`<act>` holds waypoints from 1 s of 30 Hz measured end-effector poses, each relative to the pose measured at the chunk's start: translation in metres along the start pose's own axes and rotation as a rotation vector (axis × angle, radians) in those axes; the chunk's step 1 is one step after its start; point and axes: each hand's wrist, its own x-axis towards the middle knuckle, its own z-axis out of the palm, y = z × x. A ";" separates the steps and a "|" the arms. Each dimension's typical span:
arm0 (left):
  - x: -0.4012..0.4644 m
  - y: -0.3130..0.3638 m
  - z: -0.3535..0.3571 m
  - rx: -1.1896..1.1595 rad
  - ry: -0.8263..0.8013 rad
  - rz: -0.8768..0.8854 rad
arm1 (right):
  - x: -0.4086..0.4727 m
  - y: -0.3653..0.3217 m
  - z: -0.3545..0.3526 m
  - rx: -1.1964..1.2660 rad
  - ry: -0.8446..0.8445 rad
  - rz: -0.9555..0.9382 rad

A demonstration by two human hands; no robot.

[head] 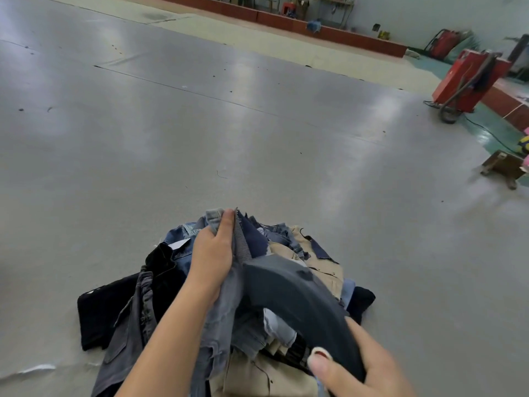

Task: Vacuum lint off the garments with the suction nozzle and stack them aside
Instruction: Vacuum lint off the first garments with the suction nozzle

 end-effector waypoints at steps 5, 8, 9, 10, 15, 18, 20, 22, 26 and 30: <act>-0.002 -0.003 0.004 -0.061 -0.067 -0.044 | 0.012 0.001 0.001 -0.026 -0.015 -0.006; -0.007 -0.008 0.006 -0.056 -0.167 -0.053 | 0.019 -0.008 -0.001 0.087 -0.022 -0.001; -0.008 -0.009 0.007 -0.060 -0.179 -0.062 | 0.021 -0.010 -0.003 0.113 0.003 -0.016; -0.009 -0.010 0.006 -0.057 -0.185 -0.064 | 0.023 -0.014 -0.005 0.137 0.029 -0.029; -0.009 -0.009 0.001 0.000 -0.130 -0.024 | 0.021 -0.012 -0.025 0.194 0.154 -0.002; -0.008 -0.006 0.004 0.007 -0.127 -0.014 | 0.010 -0.005 -0.017 0.155 0.103 -0.010; -0.011 -0.004 0.008 -0.015 -0.145 -0.040 | 0.007 0.000 -0.006 0.071 0.055 -0.062; -0.017 -0.004 0.013 -0.114 -0.178 -0.112 | 0.008 0.002 0.003 0.047 0.030 -0.035; -0.026 -0.006 0.018 -0.279 -0.274 -0.263 | 0.020 -0.005 0.006 0.109 0.002 -0.002; -0.031 -0.004 0.016 -0.375 -0.379 -0.280 | 0.026 -0.013 -0.013 0.182 0.121 -0.070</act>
